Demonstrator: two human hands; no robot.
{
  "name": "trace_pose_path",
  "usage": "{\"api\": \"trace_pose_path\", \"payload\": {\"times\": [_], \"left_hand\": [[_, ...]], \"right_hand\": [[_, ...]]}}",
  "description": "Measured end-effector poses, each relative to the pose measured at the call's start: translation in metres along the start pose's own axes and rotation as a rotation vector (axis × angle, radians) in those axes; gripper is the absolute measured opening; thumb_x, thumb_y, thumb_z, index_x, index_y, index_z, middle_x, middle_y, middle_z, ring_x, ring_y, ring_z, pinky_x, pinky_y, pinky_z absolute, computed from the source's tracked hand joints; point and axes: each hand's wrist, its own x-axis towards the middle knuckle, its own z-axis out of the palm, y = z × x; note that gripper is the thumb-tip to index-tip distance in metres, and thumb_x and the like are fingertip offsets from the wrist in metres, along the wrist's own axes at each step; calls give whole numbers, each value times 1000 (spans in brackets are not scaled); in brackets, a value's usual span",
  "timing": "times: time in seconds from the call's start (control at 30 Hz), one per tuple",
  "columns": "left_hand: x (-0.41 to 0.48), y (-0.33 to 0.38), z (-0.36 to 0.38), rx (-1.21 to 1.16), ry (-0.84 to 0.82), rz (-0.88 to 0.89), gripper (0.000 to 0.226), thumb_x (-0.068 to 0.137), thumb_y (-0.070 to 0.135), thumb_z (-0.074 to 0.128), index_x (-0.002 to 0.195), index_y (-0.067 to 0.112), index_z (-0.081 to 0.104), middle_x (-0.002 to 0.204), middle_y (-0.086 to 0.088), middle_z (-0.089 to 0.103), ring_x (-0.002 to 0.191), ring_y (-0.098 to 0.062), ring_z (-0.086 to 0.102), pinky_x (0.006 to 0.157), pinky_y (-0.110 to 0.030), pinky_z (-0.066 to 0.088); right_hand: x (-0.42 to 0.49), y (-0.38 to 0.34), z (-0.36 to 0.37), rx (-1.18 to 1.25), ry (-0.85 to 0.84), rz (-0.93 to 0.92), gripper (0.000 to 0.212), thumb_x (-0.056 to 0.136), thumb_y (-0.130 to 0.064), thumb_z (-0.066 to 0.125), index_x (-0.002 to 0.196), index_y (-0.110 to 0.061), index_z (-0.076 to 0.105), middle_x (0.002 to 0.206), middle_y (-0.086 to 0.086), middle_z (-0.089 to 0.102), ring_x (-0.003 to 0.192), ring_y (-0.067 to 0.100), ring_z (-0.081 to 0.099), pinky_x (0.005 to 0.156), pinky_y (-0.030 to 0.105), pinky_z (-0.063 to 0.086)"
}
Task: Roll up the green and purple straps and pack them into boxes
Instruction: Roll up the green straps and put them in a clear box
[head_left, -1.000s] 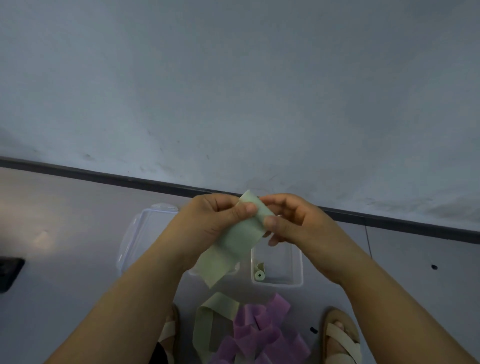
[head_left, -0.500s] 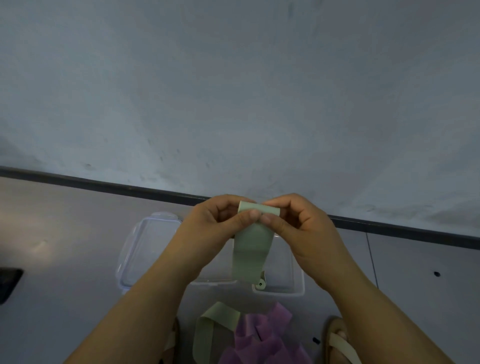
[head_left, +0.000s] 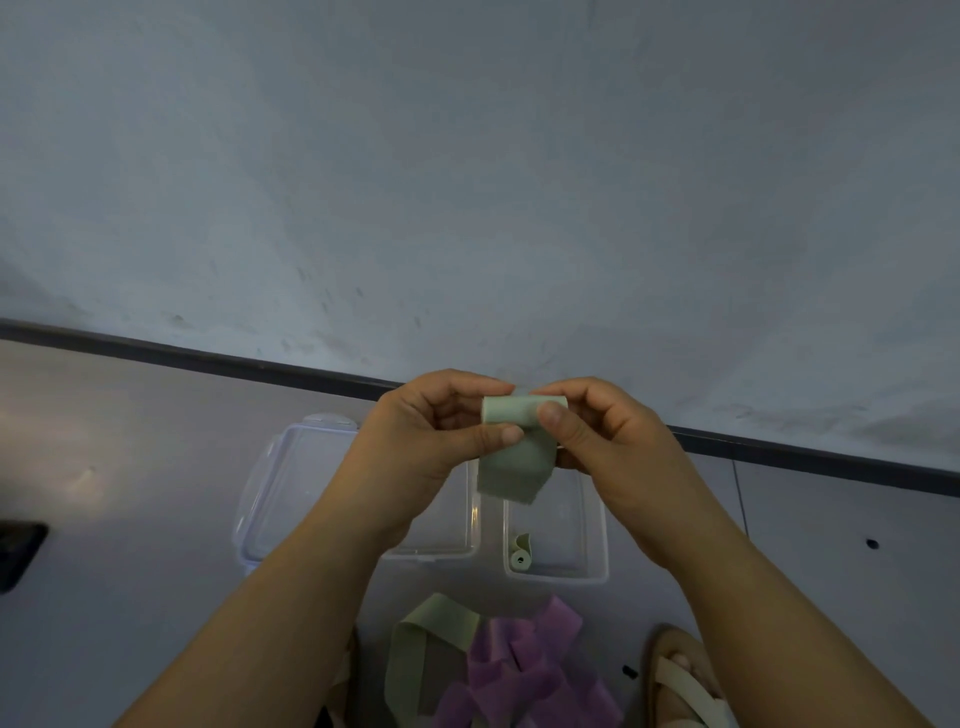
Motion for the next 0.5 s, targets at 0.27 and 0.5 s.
{"api": "trace_pose_path", "payload": {"times": [0.27, 0.5], "left_hand": [[1, -2, 4, -16, 19, -5, 29, 55, 1, 68, 83, 10, 65, 74, 1, 72, 72, -11, 68, 69, -23, 58], [-2, -2, 5, 45, -9, -100, 38, 62, 24, 68, 99, 17, 65, 87, -3, 68, 80, -16, 67, 76, -32, 58]], "right_hand": [[0, 0, -1, 22, 5, -7, 30, 65, -34, 63, 92, -21, 65, 92, 14, 66, 79, 14, 65, 72, 29, 58], [1, 0, -3, 39, 28, -41, 18, 78, -10, 64, 89, -24, 64, 82, -4, 66, 76, 4, 65, 72, 22, 57]]}}
